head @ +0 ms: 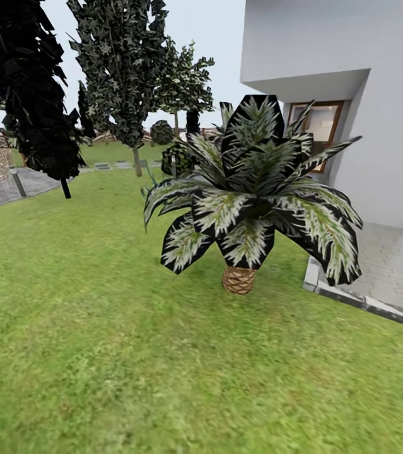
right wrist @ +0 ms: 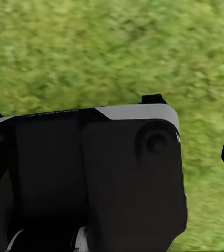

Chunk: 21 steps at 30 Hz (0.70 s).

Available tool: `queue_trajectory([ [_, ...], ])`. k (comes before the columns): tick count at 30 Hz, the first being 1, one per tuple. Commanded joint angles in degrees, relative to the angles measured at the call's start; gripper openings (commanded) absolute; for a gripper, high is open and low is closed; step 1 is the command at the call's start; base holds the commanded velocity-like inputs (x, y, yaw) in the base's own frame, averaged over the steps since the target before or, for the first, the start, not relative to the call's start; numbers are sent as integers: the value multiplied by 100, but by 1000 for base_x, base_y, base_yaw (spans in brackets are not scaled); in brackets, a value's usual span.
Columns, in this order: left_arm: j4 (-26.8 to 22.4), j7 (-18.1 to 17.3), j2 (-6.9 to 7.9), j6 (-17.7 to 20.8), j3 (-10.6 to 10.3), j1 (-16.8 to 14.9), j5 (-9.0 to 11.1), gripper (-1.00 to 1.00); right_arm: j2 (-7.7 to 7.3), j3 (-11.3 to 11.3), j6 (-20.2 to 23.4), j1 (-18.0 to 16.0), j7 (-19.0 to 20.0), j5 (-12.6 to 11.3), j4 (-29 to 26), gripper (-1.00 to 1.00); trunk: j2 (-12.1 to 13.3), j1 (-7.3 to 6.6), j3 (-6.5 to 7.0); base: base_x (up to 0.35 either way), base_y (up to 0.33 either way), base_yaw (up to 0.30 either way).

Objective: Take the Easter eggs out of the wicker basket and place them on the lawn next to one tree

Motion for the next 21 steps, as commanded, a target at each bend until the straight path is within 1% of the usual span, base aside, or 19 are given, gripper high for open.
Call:
queue_trajectory([
  [1,5,4,2,-18,-24,-5,-3,100,6,-31,36,-2,7,-2,-15,100,-12,6,-11,223,207,-39],
  [8,10,4,2,-16,-27,-5,-2,100,6,-31,37,-2,9,-2,-15,100,-12,6,5,227,185,-73],
  [18,11,4,2,-14,-29,-5,-9,100,14,-23,29,-2,10,-2,-15,100,-12,6,65,230,157,-186],
  [21,11,4,2,-14,-30,-5,-9,100,14,-23,29,-2,10,-2,-15,100,-12,6,85,159,114,-205],
])
